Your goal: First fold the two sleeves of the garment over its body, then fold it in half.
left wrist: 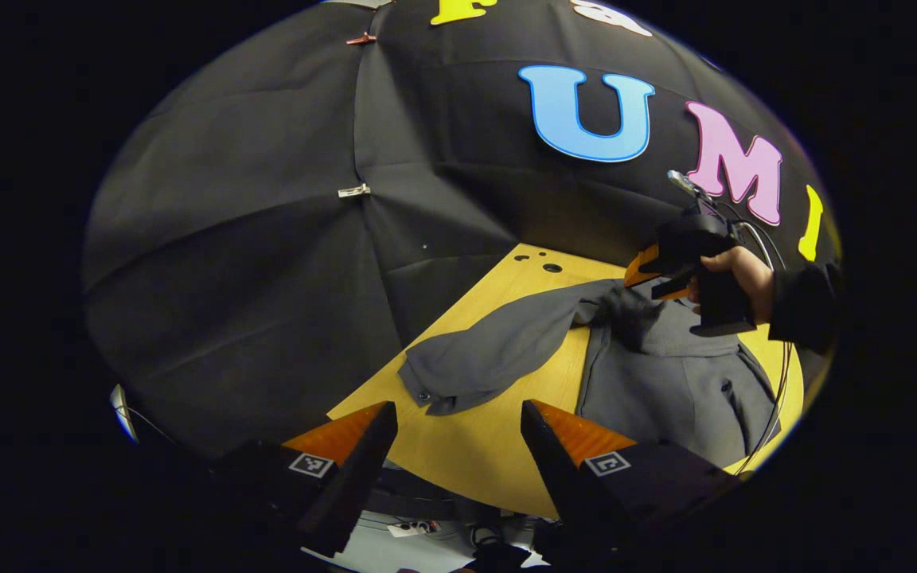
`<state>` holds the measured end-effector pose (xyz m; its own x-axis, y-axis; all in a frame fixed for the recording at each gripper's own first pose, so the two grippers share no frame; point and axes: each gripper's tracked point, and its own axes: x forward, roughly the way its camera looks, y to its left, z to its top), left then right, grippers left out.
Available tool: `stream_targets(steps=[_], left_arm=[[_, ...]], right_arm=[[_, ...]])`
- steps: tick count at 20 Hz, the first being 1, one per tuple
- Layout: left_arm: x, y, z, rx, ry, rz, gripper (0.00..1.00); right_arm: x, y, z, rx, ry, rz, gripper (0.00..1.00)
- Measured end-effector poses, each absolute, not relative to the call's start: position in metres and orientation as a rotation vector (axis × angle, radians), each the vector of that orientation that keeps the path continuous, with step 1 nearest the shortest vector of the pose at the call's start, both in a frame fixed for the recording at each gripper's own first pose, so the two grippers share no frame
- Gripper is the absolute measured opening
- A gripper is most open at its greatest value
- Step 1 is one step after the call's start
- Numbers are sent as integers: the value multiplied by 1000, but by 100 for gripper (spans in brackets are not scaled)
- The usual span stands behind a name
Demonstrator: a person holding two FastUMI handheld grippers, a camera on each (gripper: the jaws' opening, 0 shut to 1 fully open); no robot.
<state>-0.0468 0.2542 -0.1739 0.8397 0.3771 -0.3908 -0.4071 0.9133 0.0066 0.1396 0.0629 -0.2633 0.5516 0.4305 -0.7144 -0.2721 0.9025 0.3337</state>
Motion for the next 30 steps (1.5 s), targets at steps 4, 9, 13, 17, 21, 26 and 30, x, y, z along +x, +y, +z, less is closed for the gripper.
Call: stream_targets(steps=[4,9,13,17,21,26,30], left_arm=[[-24,271,-174,-111,362,426,99],[9,294,-187,-160,348,446,99],[32,313,-211,-181,382,469,96],[59,332,-236,-172,421,488,96],[82,345,-254,-121,450,527,96],[99,359,-278,-139,496,569,96],[105,366,-296,-153,540,574,95]], right_arm=[[122,27,-246,197,861,379,99],[100,-49,-231,124,801,299,99],[74,-107,-226,110,797,231,99],[43,-160,-224,153,807,141,99],[6,-203,-228,175,835,62,99],[-40,-244,-236,183,877,-4,99],[-74,-264,-247,200,922,-47,99]])
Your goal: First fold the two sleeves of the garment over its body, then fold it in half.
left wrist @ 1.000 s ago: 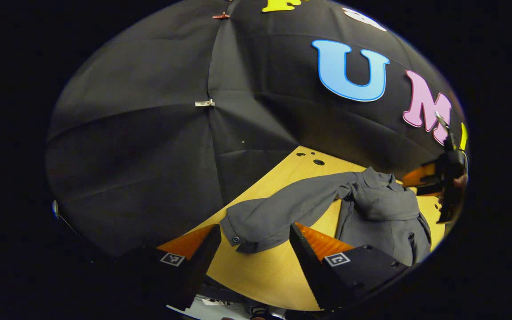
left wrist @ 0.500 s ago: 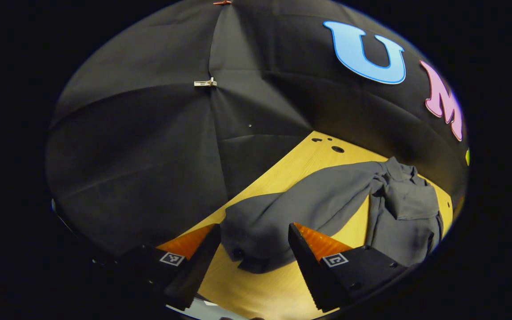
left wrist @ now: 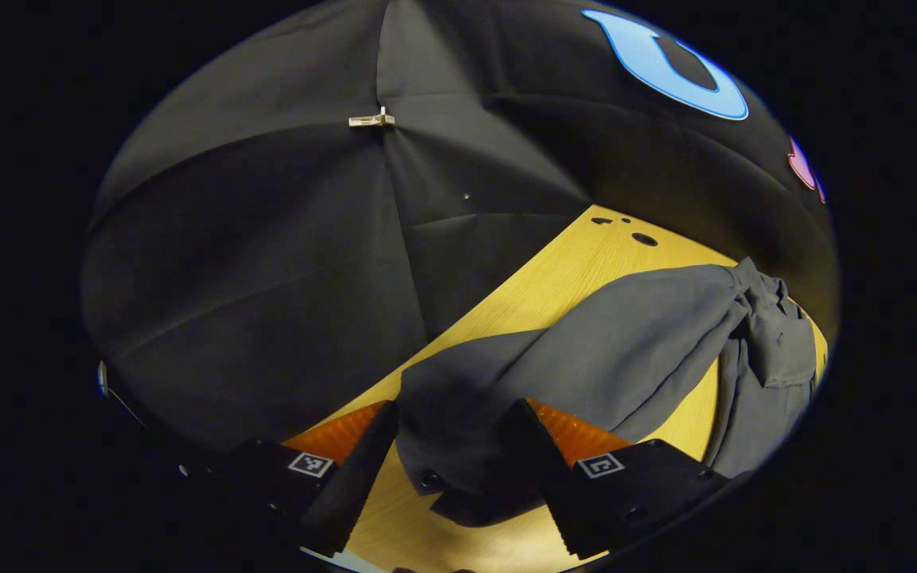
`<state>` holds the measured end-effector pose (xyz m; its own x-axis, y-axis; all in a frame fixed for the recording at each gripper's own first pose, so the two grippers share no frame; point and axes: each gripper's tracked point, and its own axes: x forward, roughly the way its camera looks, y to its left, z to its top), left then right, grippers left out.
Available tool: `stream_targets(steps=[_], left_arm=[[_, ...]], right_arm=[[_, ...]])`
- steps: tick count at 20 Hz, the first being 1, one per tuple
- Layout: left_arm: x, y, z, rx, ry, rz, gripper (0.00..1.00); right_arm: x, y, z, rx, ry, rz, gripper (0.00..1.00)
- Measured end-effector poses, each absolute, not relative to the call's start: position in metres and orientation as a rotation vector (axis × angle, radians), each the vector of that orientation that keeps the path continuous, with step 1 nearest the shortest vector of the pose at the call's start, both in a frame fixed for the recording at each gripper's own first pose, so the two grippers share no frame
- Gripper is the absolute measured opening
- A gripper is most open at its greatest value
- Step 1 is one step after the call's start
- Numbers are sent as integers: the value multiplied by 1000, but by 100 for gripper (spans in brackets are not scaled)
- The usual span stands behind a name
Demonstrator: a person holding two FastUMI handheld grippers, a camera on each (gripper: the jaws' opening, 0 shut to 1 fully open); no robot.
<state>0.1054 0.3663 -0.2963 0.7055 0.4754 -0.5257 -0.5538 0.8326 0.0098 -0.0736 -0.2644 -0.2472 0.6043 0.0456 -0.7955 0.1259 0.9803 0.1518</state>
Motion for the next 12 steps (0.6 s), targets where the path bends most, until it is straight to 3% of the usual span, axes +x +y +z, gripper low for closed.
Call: stream_targets(steps=[5,8,10,12], left_arm=[[111,362,-304,-170,557,548,92],[113,359,-304,-159,553,513,82],[118,356,-304,-160,551,493,63],[124,350,-304,-177,544,482,33]], right_arm=[[-89,-279,-256,217,954,-87,99],[-90,-279,-258,224,959,-88,99],[-90,-275,-260,237,957,-75,99],[-87,-271,-261,251,955,-55,99]])
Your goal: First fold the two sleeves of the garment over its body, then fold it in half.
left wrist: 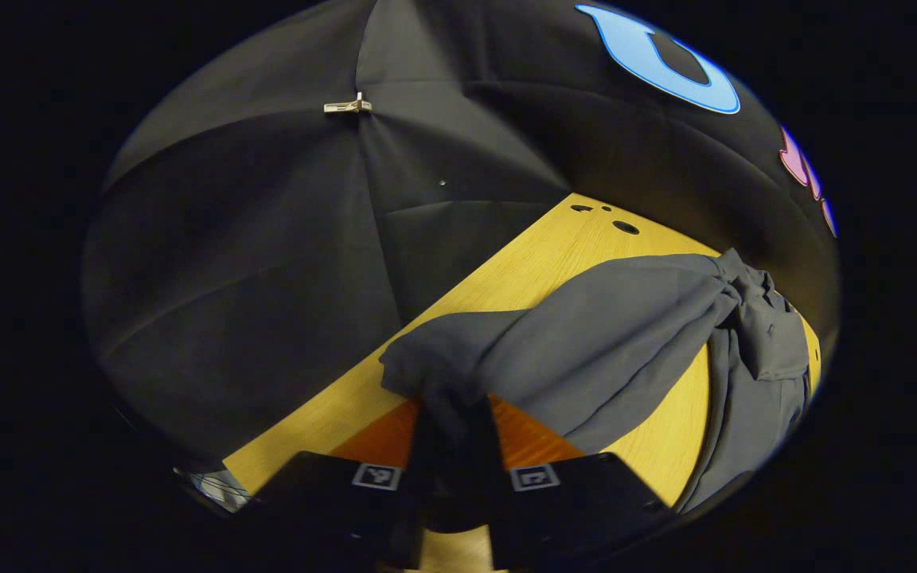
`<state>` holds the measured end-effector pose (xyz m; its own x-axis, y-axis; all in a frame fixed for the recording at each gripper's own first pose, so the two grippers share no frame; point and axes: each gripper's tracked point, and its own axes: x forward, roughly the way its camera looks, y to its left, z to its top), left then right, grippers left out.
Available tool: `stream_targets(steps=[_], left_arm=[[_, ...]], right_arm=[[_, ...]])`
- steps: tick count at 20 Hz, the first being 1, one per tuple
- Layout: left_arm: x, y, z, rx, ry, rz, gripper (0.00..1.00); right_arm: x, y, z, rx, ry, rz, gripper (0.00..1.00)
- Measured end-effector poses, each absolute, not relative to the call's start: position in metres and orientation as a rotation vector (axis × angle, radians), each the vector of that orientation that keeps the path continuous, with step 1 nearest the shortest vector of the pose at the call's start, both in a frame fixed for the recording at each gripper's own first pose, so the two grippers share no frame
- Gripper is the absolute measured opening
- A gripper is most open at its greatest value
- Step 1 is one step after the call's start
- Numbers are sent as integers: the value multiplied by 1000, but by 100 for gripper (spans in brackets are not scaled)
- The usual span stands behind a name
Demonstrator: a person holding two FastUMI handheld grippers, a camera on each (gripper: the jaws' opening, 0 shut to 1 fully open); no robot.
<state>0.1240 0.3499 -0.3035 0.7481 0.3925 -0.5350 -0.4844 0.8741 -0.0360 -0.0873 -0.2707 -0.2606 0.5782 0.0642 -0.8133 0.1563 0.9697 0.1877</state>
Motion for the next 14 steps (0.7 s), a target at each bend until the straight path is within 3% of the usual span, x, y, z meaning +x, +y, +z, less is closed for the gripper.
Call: stream_targets(steps=[1,3,14], left_arm=[[125,350,-303,-183,542,490,18],[124,351,-302,-190,555,507,7],[148,313,-219,-179,475,483,6]], right_arm=[[-85,-271,-261,247,954,-48,99],[-81,-274,-259,234,942,-38,99],[-52,-309,-268,274,940,-56,99]])
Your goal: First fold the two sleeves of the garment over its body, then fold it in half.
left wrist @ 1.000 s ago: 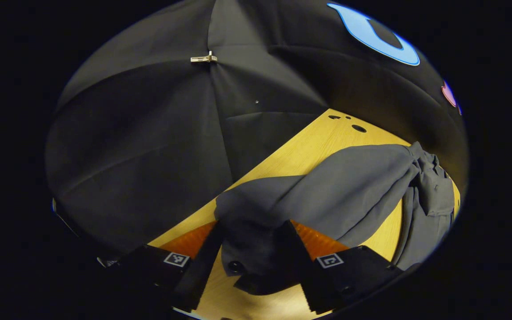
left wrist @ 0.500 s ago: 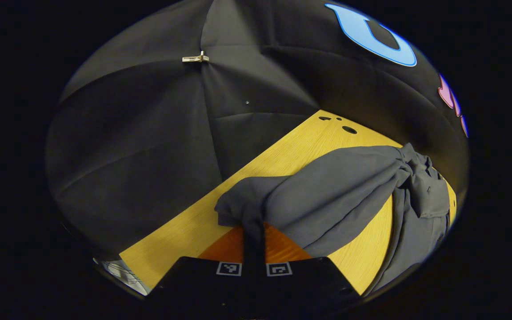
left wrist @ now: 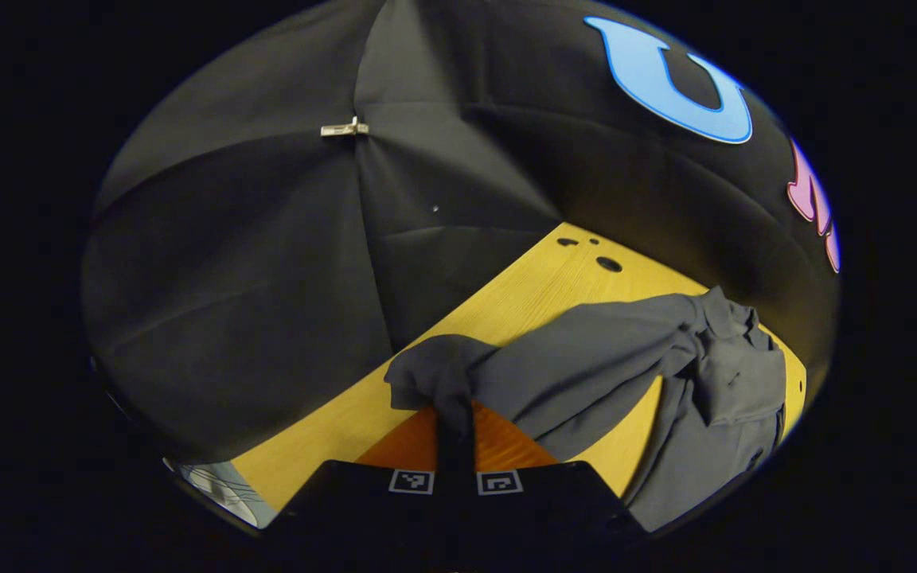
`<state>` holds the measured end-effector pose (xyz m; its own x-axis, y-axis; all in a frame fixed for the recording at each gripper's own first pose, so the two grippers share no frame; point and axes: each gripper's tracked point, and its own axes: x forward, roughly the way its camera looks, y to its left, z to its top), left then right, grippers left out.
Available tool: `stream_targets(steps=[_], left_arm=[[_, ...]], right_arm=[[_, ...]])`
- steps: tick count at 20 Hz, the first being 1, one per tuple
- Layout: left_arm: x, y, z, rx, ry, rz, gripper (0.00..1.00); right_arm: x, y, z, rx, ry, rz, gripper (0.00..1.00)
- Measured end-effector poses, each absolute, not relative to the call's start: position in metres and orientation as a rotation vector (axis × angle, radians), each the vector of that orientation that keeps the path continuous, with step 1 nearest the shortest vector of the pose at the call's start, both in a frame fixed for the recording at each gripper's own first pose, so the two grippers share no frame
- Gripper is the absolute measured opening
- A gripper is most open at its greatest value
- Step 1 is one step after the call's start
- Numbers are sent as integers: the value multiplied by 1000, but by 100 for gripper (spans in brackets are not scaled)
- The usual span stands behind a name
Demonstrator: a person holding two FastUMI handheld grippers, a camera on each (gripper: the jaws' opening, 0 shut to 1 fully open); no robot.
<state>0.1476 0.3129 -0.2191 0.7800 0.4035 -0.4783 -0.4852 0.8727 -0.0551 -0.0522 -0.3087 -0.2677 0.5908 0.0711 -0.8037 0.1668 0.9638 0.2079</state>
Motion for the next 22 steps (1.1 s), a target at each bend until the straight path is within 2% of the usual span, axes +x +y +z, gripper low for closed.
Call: stream_targets(steps=[7,12,15,16,18,20,22], left_arm=[[195,230,-141,-100,360,355,5],[225,147,-112,-76,313,240,5],[239,88,-107,-95,299,164,5],[243,68,-109,-104,301,134,2],[250,29,-116,-113,315,76,5],[259,-10,-122,-118,329,15,2],[266,-47,-128,-119,347,-47,5]], right_arm=[[-33,-348,-276,294,932,-61,99],[-29,-371,-292,309,955,-51,99],[-30,-382,-303,308,976,-38,99],[-29,-385,-306,309,978,-34,99],[-28,-389,-310,309,983,-28,99],[-29,-395,-314,312,987,-21,99],[-32,-398,-321,314,997,-20,99]])
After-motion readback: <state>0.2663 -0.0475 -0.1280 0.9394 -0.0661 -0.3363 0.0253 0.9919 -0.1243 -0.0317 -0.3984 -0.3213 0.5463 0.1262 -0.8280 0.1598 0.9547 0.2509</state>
